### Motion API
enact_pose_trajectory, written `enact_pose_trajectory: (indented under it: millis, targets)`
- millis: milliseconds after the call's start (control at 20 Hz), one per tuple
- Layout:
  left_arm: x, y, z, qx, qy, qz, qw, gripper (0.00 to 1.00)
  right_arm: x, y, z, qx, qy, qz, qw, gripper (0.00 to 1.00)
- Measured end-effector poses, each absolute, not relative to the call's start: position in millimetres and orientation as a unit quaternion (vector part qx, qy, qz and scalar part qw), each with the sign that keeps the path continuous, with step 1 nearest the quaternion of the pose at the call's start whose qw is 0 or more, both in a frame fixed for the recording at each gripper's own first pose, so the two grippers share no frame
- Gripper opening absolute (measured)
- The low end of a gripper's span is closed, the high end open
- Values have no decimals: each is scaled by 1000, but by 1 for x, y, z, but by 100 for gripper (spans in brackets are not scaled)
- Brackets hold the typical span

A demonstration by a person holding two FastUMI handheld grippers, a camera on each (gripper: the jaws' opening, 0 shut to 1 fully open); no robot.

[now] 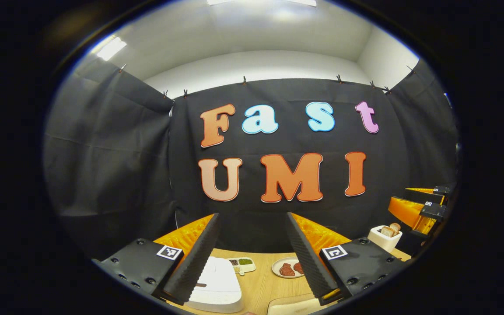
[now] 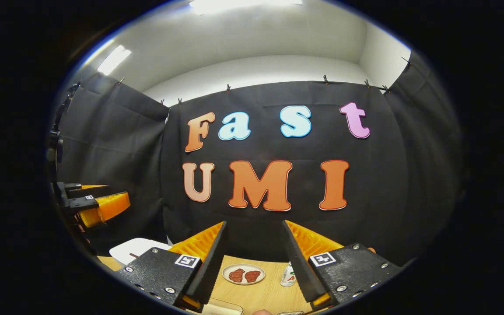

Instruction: Close the left gripper, press the button to open the rice cooker; take a wooden spoon from the chopstick holder with the right hand, scoop a spoonful of rice and pour it into the rice cooker, then put the wooden spoon back into the chopstick holder.

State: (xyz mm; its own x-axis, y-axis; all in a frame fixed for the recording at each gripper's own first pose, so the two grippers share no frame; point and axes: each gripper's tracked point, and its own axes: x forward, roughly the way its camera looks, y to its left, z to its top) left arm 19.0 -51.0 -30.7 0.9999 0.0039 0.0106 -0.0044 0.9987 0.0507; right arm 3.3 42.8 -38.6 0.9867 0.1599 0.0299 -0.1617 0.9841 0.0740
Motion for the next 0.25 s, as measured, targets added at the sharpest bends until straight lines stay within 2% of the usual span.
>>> enact_pose_trajectory:
  millis: [250]
  targets:
    - [18, -51, -33, 34, -6, 4, 999, 100, 3, 43, -42, 38, -7, 79, 996, 76]
